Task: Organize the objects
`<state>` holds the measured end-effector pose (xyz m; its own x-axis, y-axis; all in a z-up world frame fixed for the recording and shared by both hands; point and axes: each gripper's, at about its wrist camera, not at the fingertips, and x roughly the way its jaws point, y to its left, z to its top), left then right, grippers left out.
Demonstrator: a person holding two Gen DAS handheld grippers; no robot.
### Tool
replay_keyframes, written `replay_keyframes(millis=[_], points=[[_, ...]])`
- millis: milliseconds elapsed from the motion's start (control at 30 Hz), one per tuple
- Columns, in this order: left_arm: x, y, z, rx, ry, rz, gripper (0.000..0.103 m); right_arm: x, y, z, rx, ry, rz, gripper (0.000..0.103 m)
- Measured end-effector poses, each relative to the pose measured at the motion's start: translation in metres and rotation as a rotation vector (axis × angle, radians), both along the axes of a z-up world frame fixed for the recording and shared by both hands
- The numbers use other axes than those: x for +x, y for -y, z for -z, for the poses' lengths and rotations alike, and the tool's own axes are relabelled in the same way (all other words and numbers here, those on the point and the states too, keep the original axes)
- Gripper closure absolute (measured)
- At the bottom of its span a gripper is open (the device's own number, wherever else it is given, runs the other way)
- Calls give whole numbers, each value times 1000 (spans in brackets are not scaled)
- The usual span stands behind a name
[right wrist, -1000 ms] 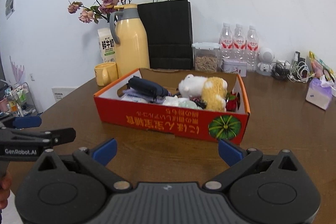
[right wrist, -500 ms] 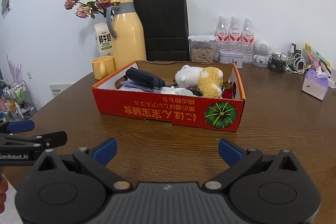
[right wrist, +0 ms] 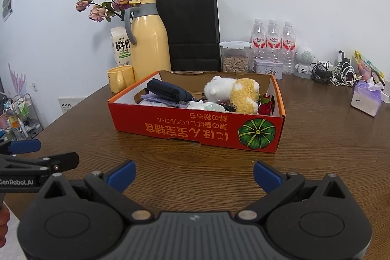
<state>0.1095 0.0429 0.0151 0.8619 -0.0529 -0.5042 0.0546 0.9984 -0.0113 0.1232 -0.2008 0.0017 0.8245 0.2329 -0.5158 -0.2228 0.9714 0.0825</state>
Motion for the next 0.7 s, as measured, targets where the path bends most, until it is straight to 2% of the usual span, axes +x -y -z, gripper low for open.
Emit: replay_keyframes(millis=[700], points=[[-1,0,-2,0,3,-2,0,0,-1,0,-1,-1,0,0]])
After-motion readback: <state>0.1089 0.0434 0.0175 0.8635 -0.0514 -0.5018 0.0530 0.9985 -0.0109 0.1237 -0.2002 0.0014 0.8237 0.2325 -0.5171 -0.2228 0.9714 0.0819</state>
